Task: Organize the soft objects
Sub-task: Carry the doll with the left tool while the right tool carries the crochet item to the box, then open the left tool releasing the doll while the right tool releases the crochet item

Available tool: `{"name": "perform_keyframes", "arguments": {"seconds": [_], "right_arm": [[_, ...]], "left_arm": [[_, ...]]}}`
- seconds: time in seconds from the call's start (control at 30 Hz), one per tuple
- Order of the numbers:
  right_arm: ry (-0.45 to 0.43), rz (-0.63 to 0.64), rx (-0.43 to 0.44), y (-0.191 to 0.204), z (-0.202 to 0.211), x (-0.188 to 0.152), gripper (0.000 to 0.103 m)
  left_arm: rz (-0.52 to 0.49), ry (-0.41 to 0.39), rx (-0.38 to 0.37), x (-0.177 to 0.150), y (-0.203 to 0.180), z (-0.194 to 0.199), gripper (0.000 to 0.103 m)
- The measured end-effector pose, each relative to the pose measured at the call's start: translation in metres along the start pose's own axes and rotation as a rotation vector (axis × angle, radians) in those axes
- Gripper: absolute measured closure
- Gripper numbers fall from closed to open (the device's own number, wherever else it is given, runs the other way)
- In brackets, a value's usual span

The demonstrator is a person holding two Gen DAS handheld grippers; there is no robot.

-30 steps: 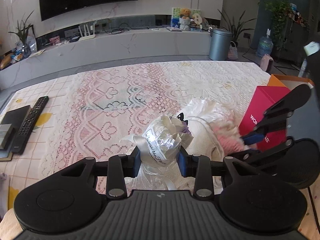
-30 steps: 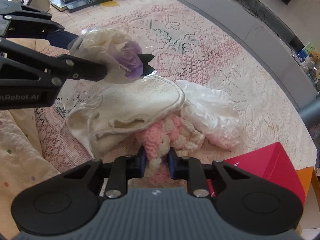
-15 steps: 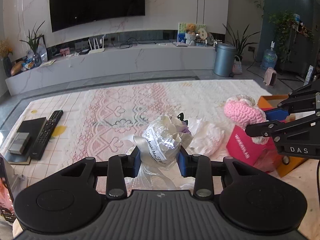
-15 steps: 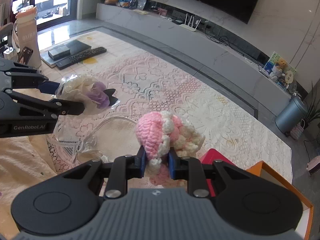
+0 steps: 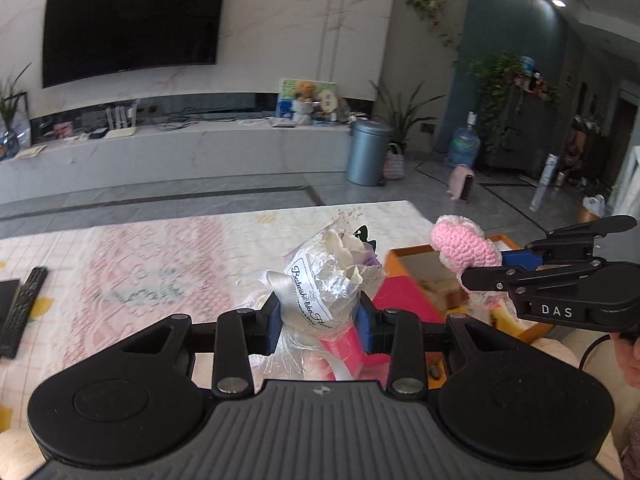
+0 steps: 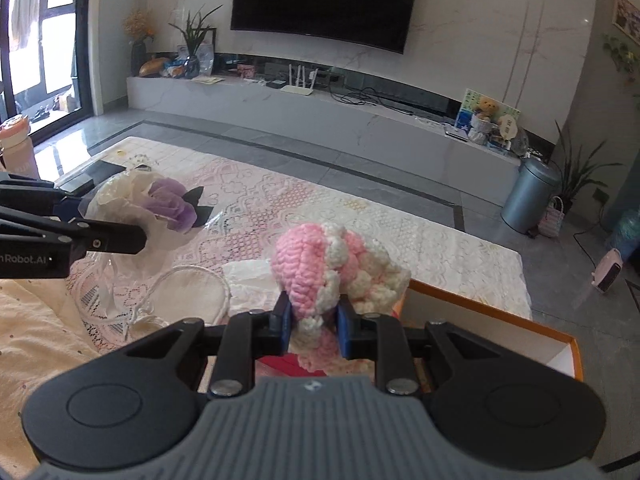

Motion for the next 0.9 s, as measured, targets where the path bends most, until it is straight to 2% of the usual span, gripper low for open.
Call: {"name": "perform_keyframes", "arguments": {"seconds": [0.27, 0.43, 0.67, 0.9], "right_arm": [[-0.010, -0.156, -0.092, -0.084, 0.037, -0.022, 0.082], [0.016, -0.252, -0.135, -0.135, 0.046, -0.043, 0.082], [0.081, -0.386, -0.146, -0.188, 0.023, -0.076, 0.081], [0.165, -0.466, -0.147, -0.230, -0.015, -0.097, 0.080]], "left_arm": [[-0.044, 0.033, -0.179, 0.022, -0.076, -0.032, 0.061], [-0.056, 0.095, -0.289, 0.029, -0.121, -0.067, 0.062], [-0.008, 0.234, -0.416, 0.028, -0.162, -0.126, 0.062], [0.074, 0.382, -0.488, 0.017, -0.196, -0.189, 0.062]]}}
Point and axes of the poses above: each gripper's, at about its wrist camera, not at the fingertips, and z roughly against the way its jaws point, y to its left, x to its top, the point moved 5 cm from there along -z, roughly the way its jaws point, and after that the axes turned 7 degrees about x, right-handed, at the moved point
